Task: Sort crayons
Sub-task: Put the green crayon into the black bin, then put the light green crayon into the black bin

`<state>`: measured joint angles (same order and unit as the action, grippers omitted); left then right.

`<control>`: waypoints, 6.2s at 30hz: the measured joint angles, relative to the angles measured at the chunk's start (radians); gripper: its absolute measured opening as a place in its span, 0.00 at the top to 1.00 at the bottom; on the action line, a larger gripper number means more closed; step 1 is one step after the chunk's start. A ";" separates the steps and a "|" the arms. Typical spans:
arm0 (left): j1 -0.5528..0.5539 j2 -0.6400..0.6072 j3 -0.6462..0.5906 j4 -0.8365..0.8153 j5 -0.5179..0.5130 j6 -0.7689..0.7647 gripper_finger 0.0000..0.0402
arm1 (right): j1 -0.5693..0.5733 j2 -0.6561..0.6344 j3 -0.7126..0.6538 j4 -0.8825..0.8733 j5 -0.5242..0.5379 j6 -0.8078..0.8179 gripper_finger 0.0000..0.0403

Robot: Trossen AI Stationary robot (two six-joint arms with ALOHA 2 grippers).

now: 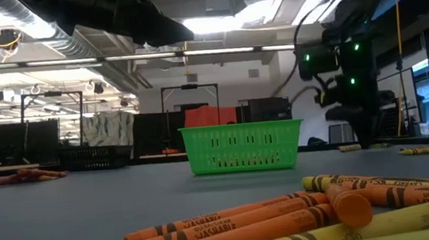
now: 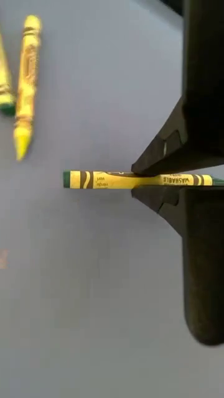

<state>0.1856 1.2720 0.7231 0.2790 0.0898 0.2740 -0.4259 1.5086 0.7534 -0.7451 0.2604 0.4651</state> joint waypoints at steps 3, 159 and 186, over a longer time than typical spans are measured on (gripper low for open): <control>0.000 0.000 0.000 0.000 0.000 0.024 0.68 | 0.056 -0.073 0.001 -0.012 0.036 -0.008 0.97; 0.107 0.098 0.028 0.051 -0.028 0.017 0.71 | -0.229 -0.042 0.119 0.001 -0.169 -0.760 0.59; 0.108 0.097 0.028 0.043 -0.026 0.017 0.71 | -0.231 0.207 0.161 0.060 -0.016 -1.236 0.75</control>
<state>0.2932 1.3689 0.7509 0.3218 0.0639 0.2913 -0.6572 1.7158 0.9145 -0.6846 0.2447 -0.7709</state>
